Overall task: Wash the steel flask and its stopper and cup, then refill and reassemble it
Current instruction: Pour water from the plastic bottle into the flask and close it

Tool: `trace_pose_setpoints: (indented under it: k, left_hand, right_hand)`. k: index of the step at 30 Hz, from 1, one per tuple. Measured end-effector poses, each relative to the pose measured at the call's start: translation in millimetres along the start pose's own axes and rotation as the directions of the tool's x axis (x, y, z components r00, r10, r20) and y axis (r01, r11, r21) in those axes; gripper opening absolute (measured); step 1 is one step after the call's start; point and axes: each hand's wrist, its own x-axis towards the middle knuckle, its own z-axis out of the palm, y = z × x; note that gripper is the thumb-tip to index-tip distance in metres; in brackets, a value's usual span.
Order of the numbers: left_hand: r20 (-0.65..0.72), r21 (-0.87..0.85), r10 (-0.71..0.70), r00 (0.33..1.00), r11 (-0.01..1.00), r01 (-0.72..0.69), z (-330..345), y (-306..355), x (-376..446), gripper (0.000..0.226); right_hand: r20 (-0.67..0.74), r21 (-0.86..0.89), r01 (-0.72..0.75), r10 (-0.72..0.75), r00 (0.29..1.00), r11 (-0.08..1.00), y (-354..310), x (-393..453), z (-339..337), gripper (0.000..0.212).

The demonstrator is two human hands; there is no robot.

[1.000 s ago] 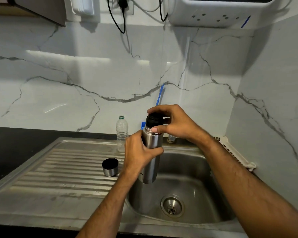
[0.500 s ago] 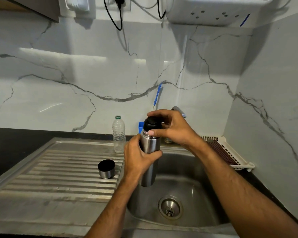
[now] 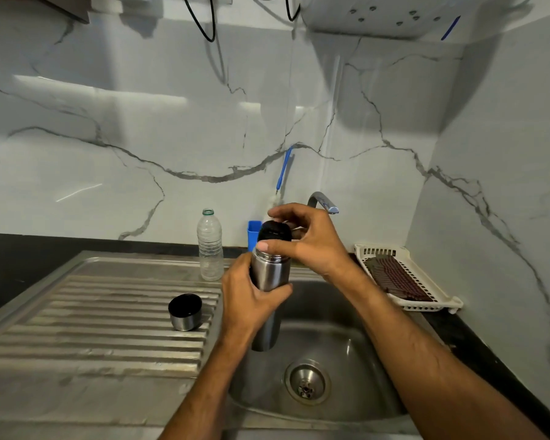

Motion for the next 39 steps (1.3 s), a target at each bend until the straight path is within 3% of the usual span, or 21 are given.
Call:
trace_pose_setpoints:
  k: [3, 6, 10, 14, 18, 23, 29, 31, 33, 36, 39]
  left_hand:
    - [0.004, 0.001, 0.004, 1.0, 1.0, -0.004, 0.9, 0.2, -1.1, 0.057]
    - [0.01, -0.001, 0.004, 1.0, 1.0, -0.004, 1.2, 2.2, -2.5, 0.054]
    - [0.026, -0.011, -0.002, 1.0, 1.0, 0.002, 0.7, 1.5, -3.0, 0.055]
    - [0.023, -0.003, 0.011, 1.0, 1.0, -0.011, -0.2, 3.0, -2.4, 0.053]
    - [0.018, -0.021, 0.0, 1.0, 1.0, 0.001, -0.7, 3.8, -3.9, 0.053]
    - [0.05, -0.027, -0.025, 0.998, 0.999, 0.026, -1.2, -0.7, -2.5, 0.057]
    - [0.089, -0.101, -0.089, 0.992, 0.99, 0.098, 3.9, 2.2, -4.9, 0.058]
    - [0.105, -0.142, -0.093, 0.99, 0.984, 0.108, 4.6, 1.2, -3.9, 0.057]
    - [0.128, -0.156, -0.075, 0.989, 0.983, 0.095, 2.6, 4.8, -3.9, 0.054]
    - [0.175, -0.181, -0.067, 0.982, 0.978, 0.1, -1.5, 8.5, -3.2, 0.054]
    - [0.224, -0.236, -0.075, 0.972, 0.963, 0.129, -4.2, 6.2, -0.7, 0.056]
  right_hand:
    - [-0.078, -0.17, -0.007, -0.006, 0.997, 0.985, -0.3, -1.8, 11.6, 0.069]
    - [0.03, -0.052, -0.052, 0.054, 0.998, 0.997, 2.4, -1.8, 6.4, 0.073]
    - [0.151, 0.072, -0.063, 0.051, 0.987, 0.995, 7.3, -5.2, -6.5, 0.059]
    - [-0.008, -0.037, -0.044, 0.044, 0.999, 0.998, 7.3, -4.3, 5.3, 0.059]
    - [0.001, -0.138, -0.043, 0.043, 0.999, 0.99, 5.1, -2.8, 12.1, 0.072]
    - [0.109, 0.081, -0.072, 0.063, 0.992, 0.994, 5.6, -4.9, -5.1, 0.053]
    - [-0.111, 0.002, -0.013, 0.013, 0.994, 1.0, 3.4, -11.4, 15.7, 0.053]
    - [-0.125, -0.028, 0.003, -0.006, 0.992, 1.0, 4.1, -10.8, 17.8, 0.054]
    - [-0.016, 0.014, -0.031, 0.031, 0.999, 0.999, 7.0, -5.4, 11.0, 0.054]
    - [0.287, 0.261, -0.115, 0.036, 0.957, 0.959, 10.9, -3.5, -0.7, 0.054]
    - [0.32, 0.394, -0.14, 0.007, 0.947, 0.909, 13.9, -5.1, -3.5, 0.053]
